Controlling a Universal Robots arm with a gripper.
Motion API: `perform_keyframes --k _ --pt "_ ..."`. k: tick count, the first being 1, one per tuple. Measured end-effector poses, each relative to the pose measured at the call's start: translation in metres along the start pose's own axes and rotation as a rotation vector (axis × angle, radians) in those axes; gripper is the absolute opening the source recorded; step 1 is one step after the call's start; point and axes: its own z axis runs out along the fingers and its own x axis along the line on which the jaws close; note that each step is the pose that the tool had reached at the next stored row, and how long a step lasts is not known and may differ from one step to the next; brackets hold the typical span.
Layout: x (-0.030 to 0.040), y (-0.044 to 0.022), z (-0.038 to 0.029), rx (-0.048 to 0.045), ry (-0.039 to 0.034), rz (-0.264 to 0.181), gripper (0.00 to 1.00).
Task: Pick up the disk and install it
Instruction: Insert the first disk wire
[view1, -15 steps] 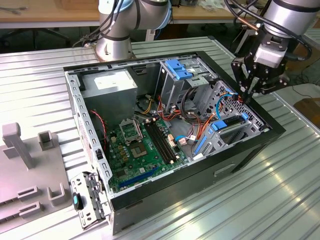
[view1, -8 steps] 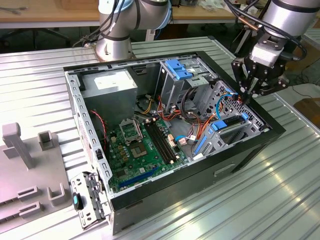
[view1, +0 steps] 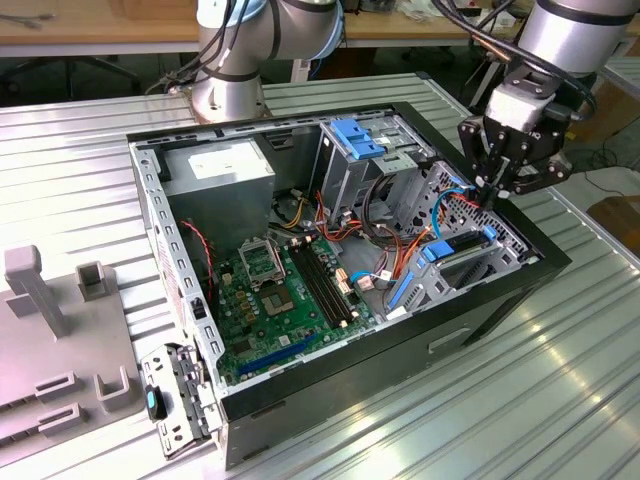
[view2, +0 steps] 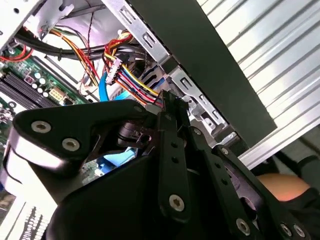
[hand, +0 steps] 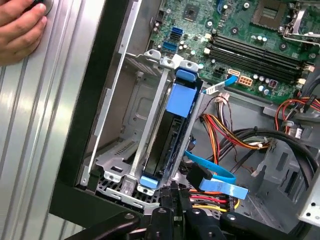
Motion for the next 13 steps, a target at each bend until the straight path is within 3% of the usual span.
perform_keyframes --k 3,7,13 --pt "0.0 0.0 0.0002 -0.0066 0.0049 0.052 0.16" --pt "-0.0002 0.0001 0.0011 -0.0229 0.0154 0.169 0.16" --pt "0.0004 0.0005 0.0025 -0.0312 0.0194 0.219 0.16"
